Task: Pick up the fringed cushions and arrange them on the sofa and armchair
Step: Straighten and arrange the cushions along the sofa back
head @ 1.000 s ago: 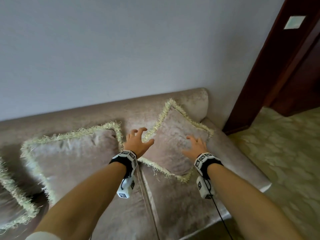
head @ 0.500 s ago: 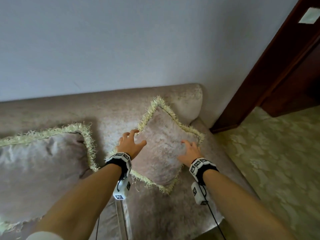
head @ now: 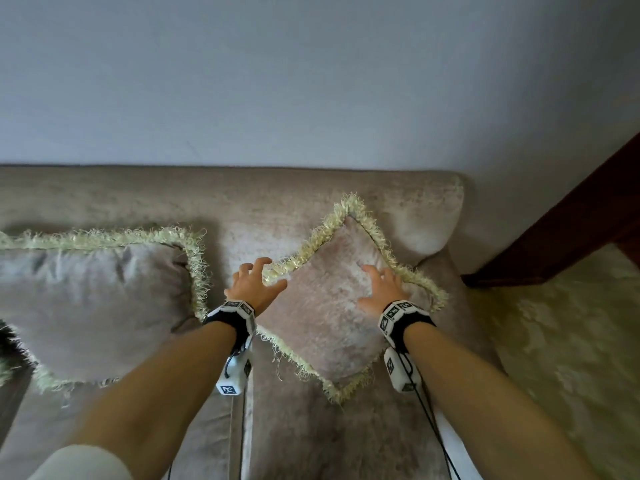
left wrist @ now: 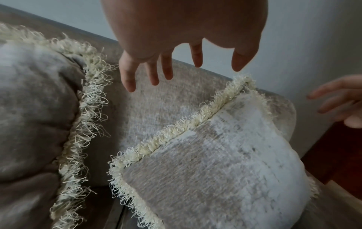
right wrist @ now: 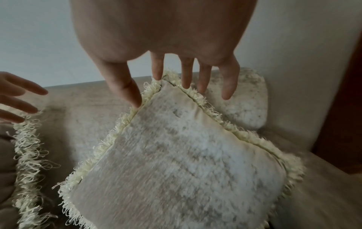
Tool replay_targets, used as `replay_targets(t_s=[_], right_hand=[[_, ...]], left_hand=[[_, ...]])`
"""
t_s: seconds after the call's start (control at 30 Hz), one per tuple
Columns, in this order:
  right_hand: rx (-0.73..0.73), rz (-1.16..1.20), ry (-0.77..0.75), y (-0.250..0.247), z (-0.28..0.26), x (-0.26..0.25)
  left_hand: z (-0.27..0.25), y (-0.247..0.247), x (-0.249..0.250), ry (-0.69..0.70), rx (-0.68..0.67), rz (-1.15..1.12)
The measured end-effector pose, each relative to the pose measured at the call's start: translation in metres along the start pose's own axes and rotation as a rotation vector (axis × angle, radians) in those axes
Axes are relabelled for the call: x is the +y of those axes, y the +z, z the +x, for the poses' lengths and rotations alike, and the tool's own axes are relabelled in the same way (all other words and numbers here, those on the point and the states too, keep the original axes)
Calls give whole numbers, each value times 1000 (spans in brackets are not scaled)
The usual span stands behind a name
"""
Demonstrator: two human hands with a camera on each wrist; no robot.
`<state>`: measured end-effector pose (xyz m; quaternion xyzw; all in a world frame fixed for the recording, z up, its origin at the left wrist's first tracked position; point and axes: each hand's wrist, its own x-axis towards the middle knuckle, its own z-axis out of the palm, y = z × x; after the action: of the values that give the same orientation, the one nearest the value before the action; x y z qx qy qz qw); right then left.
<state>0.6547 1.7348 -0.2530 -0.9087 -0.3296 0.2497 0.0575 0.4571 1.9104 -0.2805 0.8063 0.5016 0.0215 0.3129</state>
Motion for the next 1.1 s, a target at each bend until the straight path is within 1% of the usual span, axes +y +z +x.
replay_targets(t_s=[0.17,0.33,0.4,0.5,0.6,0.7,0.77,0.83,0.9,1.0,1.1], right_hand=[[-3,-162,-187,-22,49,-14],[27,-355,-363,-33,100,-33],[43,-473,-423,-32,119,-40],[140,-681,-543,-26,143,-54],[166,-735,-630,-12,159,-75],[89,-758,-637,2,175,-90],[-32,-798,-578,12,189,-92],[-130,-860,-541,21,194,-86],[-189,-881,-526,34,197,-81],[-216,-880,-493,46,197,-80],[-184,-899,-490,48,199,-81]], left_hand=[[1,0,10,-104,66,-5],[21,11,11,-196,95,-48],[29,18,9,-224,94,-53],[45,28,-3,-265,65,-63],[62,39,-22,-303,47,-76],[78,50,-37,-335,25,-88],[94,58,-47,-363,-1,-80],[105,66,-52,-373,-56,-50],[116,77,-58,-361,-137,-28],[128,93,-64,-324,-216,-26],[133,103,-69,-357,-273,-35]])
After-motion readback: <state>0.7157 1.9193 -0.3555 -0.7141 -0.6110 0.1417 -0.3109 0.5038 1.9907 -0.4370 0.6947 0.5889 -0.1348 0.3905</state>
